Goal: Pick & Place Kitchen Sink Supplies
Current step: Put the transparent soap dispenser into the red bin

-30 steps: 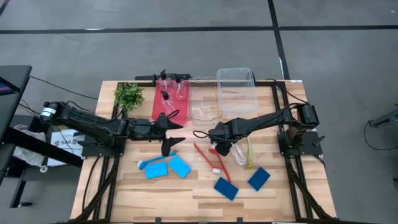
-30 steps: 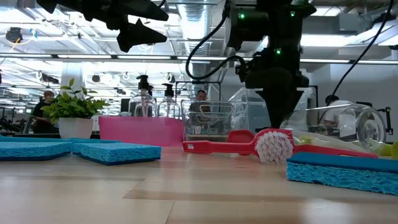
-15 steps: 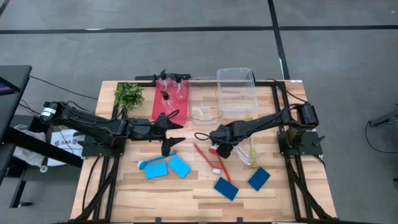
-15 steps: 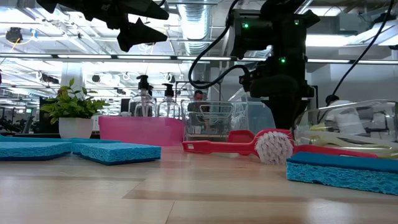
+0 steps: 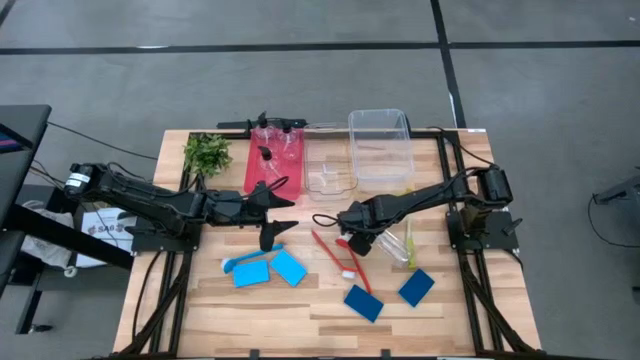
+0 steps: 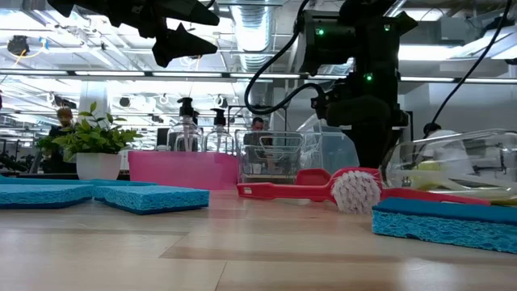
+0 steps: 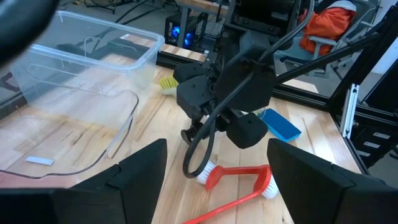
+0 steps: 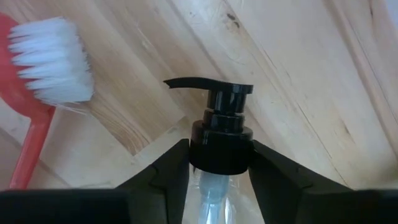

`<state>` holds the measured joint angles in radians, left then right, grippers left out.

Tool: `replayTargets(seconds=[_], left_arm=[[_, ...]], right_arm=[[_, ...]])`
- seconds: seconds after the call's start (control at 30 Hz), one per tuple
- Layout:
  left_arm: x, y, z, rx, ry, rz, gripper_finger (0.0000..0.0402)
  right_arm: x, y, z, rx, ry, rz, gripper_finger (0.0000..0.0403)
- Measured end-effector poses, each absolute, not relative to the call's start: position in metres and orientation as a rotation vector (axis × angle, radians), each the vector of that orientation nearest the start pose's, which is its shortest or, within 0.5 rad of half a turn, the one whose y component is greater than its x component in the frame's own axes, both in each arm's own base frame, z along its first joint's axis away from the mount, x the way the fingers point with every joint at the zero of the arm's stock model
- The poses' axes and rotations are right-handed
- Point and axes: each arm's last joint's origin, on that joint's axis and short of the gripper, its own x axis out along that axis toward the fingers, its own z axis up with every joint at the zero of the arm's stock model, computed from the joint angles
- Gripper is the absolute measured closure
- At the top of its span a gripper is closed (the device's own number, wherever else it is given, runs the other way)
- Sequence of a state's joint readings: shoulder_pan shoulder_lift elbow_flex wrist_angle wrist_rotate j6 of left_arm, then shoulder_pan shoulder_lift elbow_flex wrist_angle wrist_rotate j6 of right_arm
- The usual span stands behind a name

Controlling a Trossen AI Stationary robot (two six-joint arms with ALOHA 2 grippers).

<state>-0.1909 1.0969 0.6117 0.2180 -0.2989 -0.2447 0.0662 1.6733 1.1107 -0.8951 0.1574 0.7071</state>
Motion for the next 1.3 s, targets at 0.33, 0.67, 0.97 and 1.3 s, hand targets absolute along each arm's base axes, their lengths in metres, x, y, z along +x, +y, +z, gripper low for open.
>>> replayTargets(seconds=[0.33, 0.67, 0.97, 1.3], left_arm=[[0.234, -0.036, 0.252, -0.178, 0.244, 0.138, 0.0121], [0.234, -0.037, 0.253, -0.180, 0.237, 0.137, 0.0121], [0.234, -0.037, 0.253, -0.180, 0.237, 0.137, 0.0121], [0.234, -0.037, 0.254, -0.182, 0.230, 0.133, 0.0121]], right_arm=[[0.297, 0.015, 0.190, 0.407, 1.346, -0.569, 0.0276], [0.306, 0.026, 0.202, 0.343, 1.284, -0.512, 0.0265], [0.322, 0.035, 0.235, 0.238, 1.155, -0.484, 0.0267], [0.320, 0.042, 0.268, 0.137, 1.078, -0.505, 0.0278]])
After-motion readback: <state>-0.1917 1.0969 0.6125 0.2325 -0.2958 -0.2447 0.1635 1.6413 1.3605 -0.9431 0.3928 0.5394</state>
